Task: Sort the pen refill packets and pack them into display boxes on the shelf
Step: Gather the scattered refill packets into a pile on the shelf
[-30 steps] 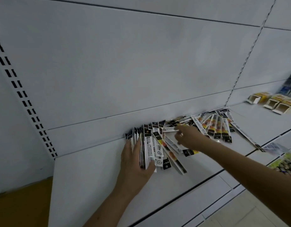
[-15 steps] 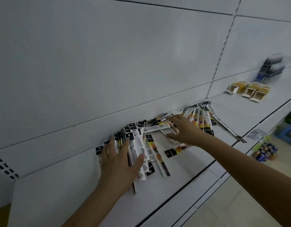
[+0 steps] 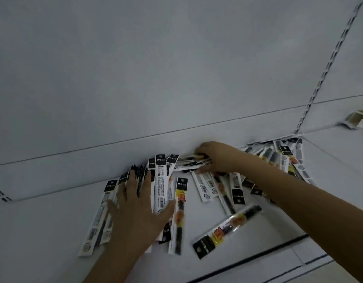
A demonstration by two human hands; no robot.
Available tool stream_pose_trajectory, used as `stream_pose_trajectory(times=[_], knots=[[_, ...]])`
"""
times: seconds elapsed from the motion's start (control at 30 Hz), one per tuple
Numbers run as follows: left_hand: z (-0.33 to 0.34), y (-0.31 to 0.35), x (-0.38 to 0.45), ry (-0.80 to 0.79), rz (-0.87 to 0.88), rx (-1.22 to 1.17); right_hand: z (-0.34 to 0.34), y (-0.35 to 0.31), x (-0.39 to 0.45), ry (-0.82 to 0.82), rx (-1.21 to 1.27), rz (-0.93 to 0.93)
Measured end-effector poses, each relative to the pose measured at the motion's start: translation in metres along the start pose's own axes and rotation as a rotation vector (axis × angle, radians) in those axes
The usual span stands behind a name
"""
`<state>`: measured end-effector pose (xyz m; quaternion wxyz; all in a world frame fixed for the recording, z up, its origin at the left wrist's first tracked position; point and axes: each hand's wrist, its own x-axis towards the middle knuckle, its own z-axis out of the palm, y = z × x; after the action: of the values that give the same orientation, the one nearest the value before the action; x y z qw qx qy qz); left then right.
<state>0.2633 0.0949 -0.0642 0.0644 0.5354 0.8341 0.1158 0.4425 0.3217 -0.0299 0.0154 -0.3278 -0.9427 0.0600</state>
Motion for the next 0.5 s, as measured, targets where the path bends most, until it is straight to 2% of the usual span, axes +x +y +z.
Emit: stream_pose_trajectory(times=[0.17, 0.4, 0.5], knots=[[0.004, 0.003, -0.004, 0.085, -0.020, -0.013, 0.013, 0.008, -0.004, 0.145, 0.079, -0.133], [0.008, 0.002, -0.007, 0.150, -0.013, -0.017, 0.008, 0.009, -0.016, 0.177, 0.073, -0.118], [0.009, 0.001, -0.008, 0.184, -0.002, -0.057, 0.000, 0.016, -0.020, 0.252, 0.082, -0.153]])
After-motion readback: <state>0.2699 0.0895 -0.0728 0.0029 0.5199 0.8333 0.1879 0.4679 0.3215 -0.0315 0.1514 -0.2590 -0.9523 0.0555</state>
